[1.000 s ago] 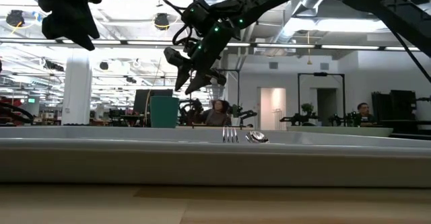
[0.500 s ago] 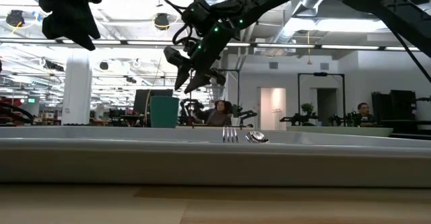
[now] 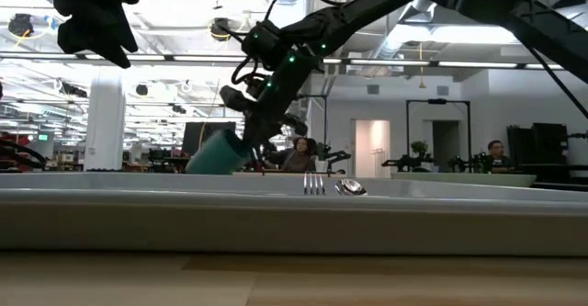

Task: Pick and place plate/cup/fork/spoon on tray
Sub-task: Put the green cup on the top left of the gray tray

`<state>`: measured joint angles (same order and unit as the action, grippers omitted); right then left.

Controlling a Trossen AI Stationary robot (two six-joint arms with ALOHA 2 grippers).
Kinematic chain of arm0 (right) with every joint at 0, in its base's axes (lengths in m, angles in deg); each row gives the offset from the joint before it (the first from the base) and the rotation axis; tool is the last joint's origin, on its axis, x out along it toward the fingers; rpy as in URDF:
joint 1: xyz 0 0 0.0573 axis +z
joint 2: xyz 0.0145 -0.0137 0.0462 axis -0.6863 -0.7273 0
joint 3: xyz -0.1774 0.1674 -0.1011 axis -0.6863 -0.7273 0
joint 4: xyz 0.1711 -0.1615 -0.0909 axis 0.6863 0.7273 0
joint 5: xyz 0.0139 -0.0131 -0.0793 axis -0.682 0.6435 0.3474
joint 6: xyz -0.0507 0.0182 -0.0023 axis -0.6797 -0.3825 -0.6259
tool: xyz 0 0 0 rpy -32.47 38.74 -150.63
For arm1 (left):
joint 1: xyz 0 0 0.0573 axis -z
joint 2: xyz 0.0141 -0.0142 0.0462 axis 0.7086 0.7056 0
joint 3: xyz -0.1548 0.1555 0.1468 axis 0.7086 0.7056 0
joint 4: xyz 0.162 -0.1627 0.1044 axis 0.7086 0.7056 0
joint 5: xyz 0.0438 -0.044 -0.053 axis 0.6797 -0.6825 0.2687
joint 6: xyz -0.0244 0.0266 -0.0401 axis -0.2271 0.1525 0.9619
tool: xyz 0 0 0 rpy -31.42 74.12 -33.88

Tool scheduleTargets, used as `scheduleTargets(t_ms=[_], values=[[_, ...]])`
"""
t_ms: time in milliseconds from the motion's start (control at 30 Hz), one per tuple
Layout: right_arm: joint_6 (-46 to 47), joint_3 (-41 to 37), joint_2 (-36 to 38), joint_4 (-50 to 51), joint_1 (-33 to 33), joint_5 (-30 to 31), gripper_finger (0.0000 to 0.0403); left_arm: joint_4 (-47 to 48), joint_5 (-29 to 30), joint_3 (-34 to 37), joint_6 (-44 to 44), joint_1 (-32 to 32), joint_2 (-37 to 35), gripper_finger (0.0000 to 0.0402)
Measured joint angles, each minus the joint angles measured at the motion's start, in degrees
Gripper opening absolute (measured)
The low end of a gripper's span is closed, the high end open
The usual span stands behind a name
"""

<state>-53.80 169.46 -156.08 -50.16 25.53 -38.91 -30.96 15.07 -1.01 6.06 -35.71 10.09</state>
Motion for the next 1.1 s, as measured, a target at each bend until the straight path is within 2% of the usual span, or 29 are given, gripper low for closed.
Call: scheduleTargets(t_ms=[67,200,433,1100], values=[[-0.47,0.00,0.10,-0.15,0.01,-0.58,0.0017,-0.01,0.18,0.00,0.00,0.00,-0.01,0.0181],[-0.15,0.02,0.32,-0.28,0.03,-1.73,0.0006,-0.01,0.18,0.00,0.27,0.00,-0.01,0.0181],[-0.68,0.06,1.26,0.74,0.94,-2.30,0.0003,-0.02,0.18,0.00,0.44,0.00,0.00,0.0181],[-4.40,0.11,9.58,14.97,1.56,-6.60,0.0001,-0.03,0.33,0.00,-2.12,0.01,-0.02,0.0181]])
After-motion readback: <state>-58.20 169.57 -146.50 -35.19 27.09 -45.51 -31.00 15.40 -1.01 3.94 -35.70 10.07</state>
